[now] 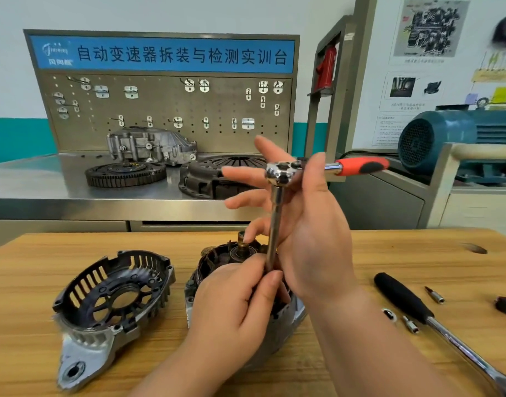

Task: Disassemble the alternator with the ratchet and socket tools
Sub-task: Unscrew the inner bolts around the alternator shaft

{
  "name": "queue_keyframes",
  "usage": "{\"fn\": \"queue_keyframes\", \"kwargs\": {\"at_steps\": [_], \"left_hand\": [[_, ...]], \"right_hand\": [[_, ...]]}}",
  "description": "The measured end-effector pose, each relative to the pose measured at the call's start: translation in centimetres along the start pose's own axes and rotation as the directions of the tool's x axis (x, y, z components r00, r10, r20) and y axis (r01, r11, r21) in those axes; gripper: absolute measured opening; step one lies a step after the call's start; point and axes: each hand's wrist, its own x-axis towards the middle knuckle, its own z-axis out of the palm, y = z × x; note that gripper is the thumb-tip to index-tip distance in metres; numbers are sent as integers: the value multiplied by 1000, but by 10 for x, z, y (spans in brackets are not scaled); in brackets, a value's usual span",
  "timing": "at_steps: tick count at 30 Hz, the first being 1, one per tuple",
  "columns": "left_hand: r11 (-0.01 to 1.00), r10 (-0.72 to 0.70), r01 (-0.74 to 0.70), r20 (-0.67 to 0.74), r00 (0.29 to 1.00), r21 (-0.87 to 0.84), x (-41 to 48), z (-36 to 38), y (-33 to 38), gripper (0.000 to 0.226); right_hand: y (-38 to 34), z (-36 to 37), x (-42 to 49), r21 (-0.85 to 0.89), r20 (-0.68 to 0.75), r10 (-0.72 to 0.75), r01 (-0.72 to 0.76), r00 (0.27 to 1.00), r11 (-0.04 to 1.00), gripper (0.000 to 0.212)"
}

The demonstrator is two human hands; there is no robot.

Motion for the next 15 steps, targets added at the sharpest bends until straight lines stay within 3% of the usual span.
{"fn": "queue_keyframes", "kwargs": {"at_steps": [3,5,7,9,10,15], "left_hand": [[999,-32,32,-30,999,16,1,1,0,21],[999,-37,38,-48,998,24,1,3,1,15],[999,-44,46,-73,996,22,1,6,1,11],[997,-75,77,-83,994,24,0,9,0,17],[996,-59,65,-99,993,63,0,8,0,19],[1000,-25,26,-42,999,11,-1,1,-1,32]], "right_hand": [[-6,0,3,-211,-15,-195,187,981,959,34],[-13,1,10,-400,5,-235,217,972,891,33],[-14,2,10,-447,58,-296,290,953,846,38],[-10,4,1,-400,109,-402,410,909,820,44],[-9,5,-1,-347,107,-385,398,917,849,45],[-10,2,1,-31,32,-122,123,992,992,36]]}}
